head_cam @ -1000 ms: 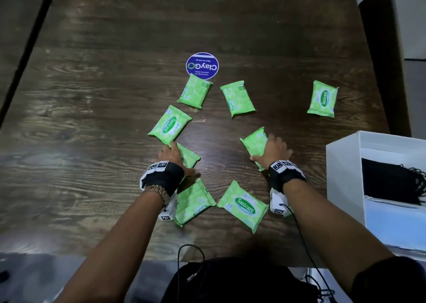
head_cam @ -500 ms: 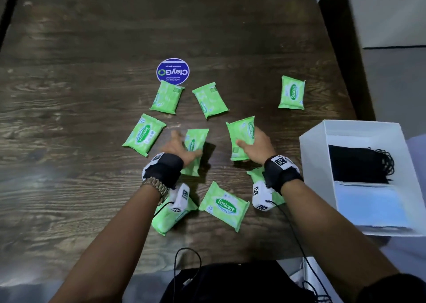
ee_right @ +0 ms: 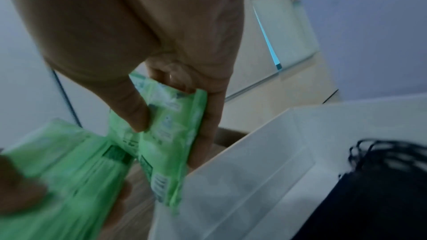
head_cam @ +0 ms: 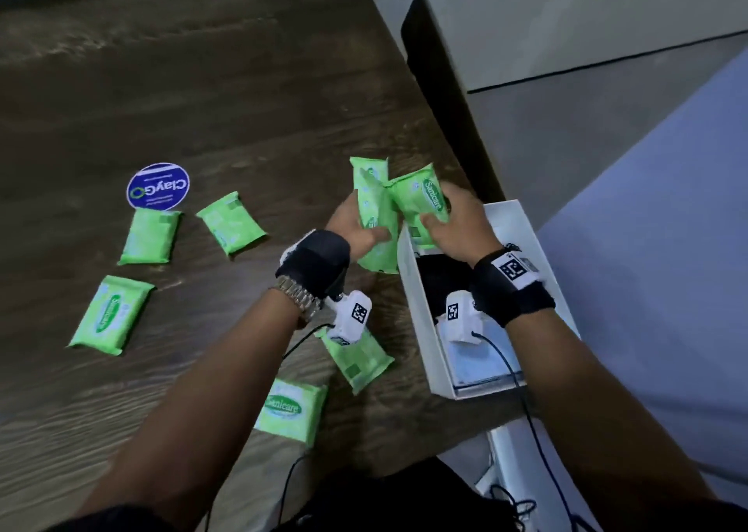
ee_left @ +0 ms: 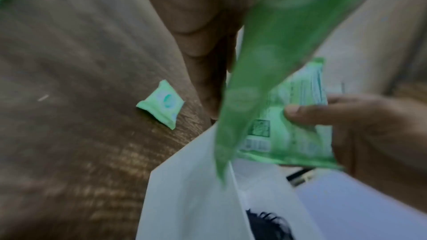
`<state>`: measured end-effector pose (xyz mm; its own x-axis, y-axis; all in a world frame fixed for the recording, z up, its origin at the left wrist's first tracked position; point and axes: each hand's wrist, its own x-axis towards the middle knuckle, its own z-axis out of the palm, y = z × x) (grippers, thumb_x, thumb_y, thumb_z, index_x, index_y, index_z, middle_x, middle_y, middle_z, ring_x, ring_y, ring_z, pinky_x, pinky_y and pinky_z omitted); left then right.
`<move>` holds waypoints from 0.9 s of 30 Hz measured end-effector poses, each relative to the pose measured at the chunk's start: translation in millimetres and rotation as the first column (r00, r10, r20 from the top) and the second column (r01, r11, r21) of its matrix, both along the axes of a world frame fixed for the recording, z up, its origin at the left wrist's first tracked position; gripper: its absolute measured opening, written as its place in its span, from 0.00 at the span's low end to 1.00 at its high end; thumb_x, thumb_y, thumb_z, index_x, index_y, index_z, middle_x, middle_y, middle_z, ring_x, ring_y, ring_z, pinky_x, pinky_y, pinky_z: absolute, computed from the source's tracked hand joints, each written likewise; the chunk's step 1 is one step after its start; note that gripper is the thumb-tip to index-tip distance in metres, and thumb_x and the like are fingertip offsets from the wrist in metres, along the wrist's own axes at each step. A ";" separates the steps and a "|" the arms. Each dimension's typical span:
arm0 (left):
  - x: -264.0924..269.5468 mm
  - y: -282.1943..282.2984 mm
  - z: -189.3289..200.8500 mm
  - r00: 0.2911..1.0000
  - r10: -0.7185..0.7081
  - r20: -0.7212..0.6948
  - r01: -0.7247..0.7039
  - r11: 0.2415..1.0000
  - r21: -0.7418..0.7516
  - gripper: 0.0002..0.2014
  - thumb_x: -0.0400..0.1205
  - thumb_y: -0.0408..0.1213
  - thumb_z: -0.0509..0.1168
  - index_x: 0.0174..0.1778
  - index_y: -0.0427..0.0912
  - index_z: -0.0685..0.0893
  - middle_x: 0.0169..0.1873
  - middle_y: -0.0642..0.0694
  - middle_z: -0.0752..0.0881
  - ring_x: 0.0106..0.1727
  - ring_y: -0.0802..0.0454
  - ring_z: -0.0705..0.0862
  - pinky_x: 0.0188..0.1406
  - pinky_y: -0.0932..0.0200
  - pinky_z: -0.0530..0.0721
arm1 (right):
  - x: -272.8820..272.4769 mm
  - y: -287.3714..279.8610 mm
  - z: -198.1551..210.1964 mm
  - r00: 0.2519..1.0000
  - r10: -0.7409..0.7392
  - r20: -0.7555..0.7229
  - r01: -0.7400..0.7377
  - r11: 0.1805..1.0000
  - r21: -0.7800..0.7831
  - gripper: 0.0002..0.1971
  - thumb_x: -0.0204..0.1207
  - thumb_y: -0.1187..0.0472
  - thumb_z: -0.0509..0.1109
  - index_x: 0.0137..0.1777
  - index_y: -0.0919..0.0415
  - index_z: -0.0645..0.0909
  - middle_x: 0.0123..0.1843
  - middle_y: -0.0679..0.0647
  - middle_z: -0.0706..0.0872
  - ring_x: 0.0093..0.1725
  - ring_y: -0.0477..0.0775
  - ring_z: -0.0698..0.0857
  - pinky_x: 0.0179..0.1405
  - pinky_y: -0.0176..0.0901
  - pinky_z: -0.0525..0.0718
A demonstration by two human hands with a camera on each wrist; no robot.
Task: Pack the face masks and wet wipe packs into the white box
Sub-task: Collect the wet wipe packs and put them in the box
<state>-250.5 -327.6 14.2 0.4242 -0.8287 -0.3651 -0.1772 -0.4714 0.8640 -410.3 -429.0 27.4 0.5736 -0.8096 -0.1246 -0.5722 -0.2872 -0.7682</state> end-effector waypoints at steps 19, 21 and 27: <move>-128.5 -136.1 21.9 0.262 -0.687 0.677 0.505 0.696 0.511 0.17 0.78 0.33 0.66 0.63 0.41 0.80 0.61 0.41 0.80 0.62 0.40 0.81 0.51 0.50 0.79 | -111.1 -93.8 -10.9 0.956 -0.294 -0.005 0.291 0.949 -0.117 0.12 0.67 0.69 0.69 0.49 0.58 0.86 0.41 0.54 0.90 0.44 0.59 0.86 0.48 0.53 0.86; -135.9 -140.9 21.8 0.228 -0.705 0.671 0.522 0.670 0.527 0.16 0.77 0.33 0.67 0.62 0.41 0.80 0.60 0.42 0.81 0.62 0.40 0.82 0.50 0.49 0.80 | -110.3 -94.0 -11.1 0.958 -0.285 0.003 0.284 0.952 -0.111 0.14 0.67 0.70 0.70 0.51 0.58 0.87 0.43 0.54 0.90 0.45 0.58 0.86 0.48 0.50 0.86; -157.6 -140.2 12.7 0.127 -0.702 0.701 0.511 0.652 0.560 0.14 0.83 0.35 0.61 0.64 0.42 0.81 0.60 0.43 0.83 0.62 0.41 0.82 0.50 0.51 0.81 | -109.1 -98.9 -17.3 0.969 -0.247 0.018 0.247 0.963 -0.103 0.21 0.67 0.71 0.69 0.58 0.55 0.88 0.49 0.52 0.91 0.50 0.54 0.88 0.55 0.48 0.87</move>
